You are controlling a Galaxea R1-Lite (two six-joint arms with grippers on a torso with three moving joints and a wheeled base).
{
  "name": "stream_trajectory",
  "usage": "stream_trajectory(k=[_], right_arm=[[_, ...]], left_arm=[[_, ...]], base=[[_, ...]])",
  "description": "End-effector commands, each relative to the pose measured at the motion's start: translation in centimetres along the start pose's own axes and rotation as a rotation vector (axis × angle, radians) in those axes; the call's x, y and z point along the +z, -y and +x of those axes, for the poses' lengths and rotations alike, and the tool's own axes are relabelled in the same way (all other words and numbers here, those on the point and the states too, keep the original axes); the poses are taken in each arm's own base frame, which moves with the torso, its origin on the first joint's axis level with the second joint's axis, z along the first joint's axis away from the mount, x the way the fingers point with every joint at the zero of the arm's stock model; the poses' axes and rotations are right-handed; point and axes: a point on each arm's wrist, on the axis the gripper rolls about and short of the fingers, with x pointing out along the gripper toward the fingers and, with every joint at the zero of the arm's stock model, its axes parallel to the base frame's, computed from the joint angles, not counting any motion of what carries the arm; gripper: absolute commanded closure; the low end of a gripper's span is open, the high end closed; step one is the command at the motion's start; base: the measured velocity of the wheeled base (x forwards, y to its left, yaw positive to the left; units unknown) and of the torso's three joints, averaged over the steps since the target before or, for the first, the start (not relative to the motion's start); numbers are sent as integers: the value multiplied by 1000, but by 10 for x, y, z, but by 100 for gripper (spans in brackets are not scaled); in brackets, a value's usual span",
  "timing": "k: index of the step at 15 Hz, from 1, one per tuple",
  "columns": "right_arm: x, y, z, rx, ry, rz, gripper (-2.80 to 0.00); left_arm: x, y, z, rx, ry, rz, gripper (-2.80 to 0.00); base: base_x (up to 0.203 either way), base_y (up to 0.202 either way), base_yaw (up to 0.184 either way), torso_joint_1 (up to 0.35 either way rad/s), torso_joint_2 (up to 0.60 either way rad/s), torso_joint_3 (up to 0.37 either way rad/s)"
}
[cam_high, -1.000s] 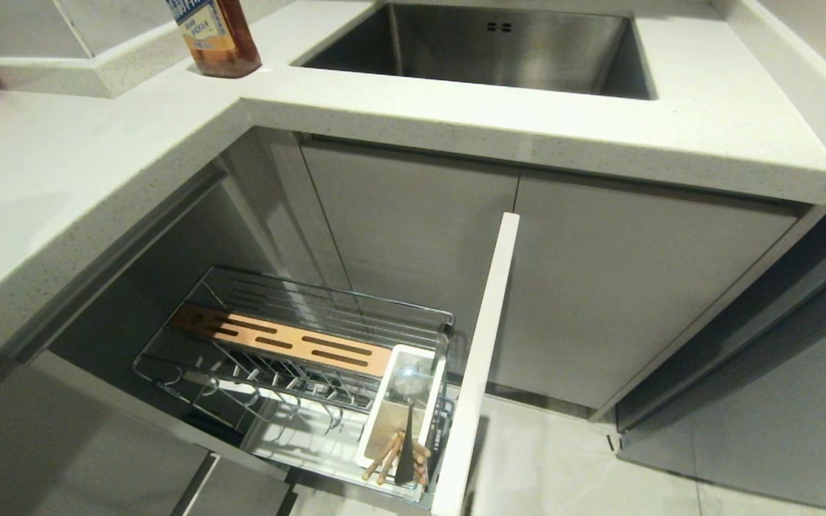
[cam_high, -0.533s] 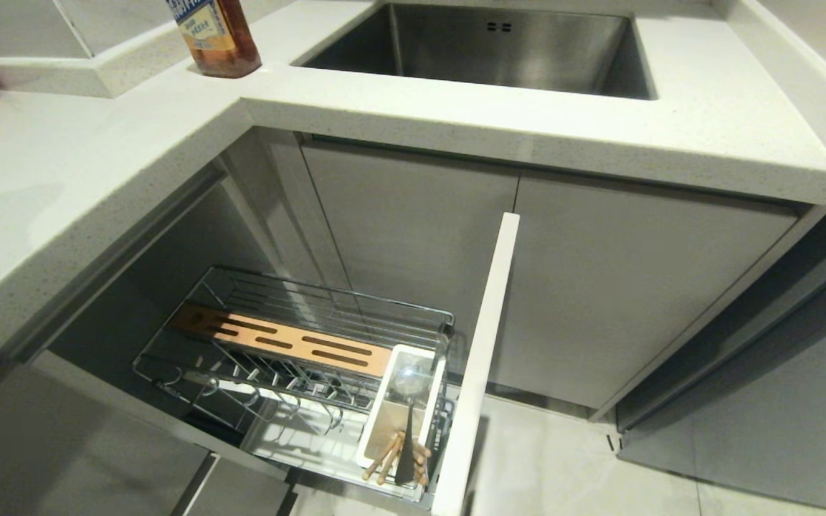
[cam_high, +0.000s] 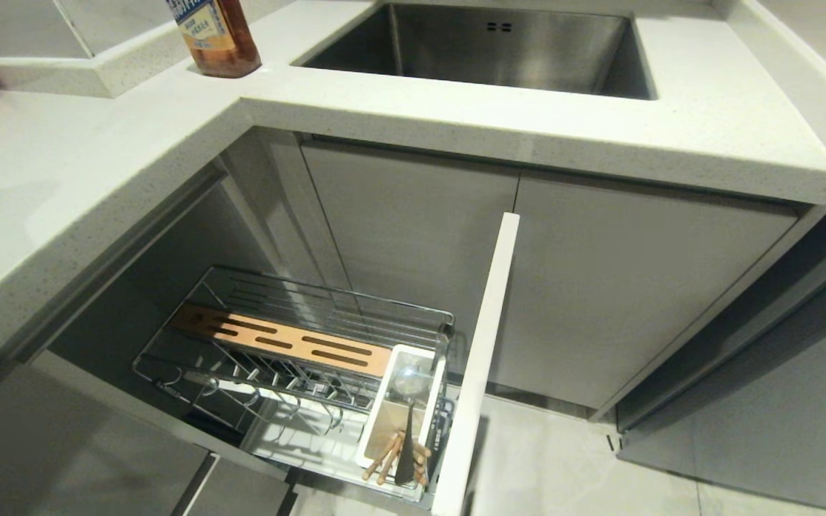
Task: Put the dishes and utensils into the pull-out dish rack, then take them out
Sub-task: Take the spoon out of the cupboard
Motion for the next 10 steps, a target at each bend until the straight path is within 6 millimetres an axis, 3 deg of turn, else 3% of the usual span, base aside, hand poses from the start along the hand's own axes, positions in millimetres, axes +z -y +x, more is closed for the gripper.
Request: stream_trajectory(k=[1, 2, 8, 10], right_arm=[[0, 0, 0, 0, 0, 0, 0], [0, 0, 0, 0, 0, 0, 0], [0, 0, 0, 0, 0, 0, 0], [0, 0, 0, 0, 0, 0, 0]], left_arm=[[0, 0, 1, 7, -6, -2, 0], [0, 0, 2, 10, -10, -2, -280], [1, -3, -1, 15, 15, -20, -280], [6, -6, -14, -11, 107, -50, -280]], base=[[0, 0, 0, 0, 0, 0], [0, 0, 0, 0, 0, 0], [0, 0, 0, 0, 0, 0], [0, 0, 0, 0, 0, 0]])
